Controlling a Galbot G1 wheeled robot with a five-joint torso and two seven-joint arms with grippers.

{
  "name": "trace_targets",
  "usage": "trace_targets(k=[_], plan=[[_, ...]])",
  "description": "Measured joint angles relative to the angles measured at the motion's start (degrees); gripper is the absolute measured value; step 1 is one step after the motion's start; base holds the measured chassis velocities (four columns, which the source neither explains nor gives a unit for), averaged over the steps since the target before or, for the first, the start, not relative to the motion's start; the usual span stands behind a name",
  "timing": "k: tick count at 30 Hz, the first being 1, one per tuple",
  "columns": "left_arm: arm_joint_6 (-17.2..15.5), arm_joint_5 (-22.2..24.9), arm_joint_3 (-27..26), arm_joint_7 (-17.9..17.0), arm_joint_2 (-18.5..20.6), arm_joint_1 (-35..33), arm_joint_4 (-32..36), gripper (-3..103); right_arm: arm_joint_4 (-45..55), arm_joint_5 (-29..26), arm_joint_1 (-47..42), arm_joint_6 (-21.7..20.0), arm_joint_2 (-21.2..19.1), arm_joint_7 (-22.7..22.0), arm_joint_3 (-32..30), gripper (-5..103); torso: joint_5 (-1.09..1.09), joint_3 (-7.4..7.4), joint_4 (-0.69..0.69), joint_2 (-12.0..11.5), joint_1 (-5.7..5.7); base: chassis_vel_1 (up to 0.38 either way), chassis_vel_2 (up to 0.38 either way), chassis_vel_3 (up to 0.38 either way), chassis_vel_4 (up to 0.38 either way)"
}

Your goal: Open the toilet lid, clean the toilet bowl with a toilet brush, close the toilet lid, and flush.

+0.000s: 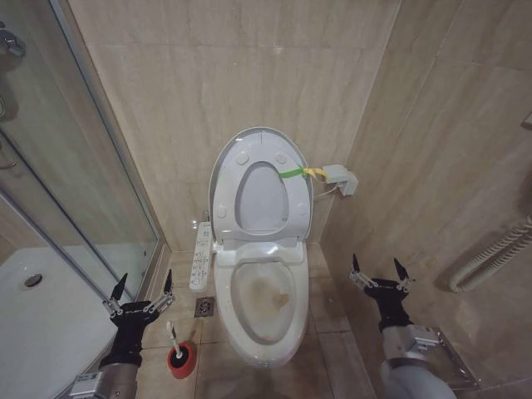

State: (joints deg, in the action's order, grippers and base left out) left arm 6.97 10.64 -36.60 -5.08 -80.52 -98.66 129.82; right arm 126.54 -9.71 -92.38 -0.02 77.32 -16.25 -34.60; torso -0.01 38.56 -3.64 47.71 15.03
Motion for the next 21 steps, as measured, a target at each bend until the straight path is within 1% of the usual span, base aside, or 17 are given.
trace_targets(k=[5,11,21], plan=[[0.00,0.00,0.00,0.00,0.00,0.00,0.00,100,1.10,1.33,-2.51,0.83,1.78,1.03,0.38,100,0.00,0.00,-0.01,0.00,0.00,0.000,0.000,0.000,0.000],[0.00,0.00,0.00,0.00,0.00,0.00,0.00,100,1.24,2.49,-3.00,1.15,3.46,1.39,0.94,100,0.00,0.00,0.00,0.00,0.00,0.000,0.000,0.000,0.000],[0.00,0.00,0.00,0.00,0.00,0.00,0.00,100,0.62,3.28,-2.54,1.38,4.80,1.96,1.26,100,0.00,0.00,0.00,0.00,0.00,0.000,0.000,0.000,0.000]])
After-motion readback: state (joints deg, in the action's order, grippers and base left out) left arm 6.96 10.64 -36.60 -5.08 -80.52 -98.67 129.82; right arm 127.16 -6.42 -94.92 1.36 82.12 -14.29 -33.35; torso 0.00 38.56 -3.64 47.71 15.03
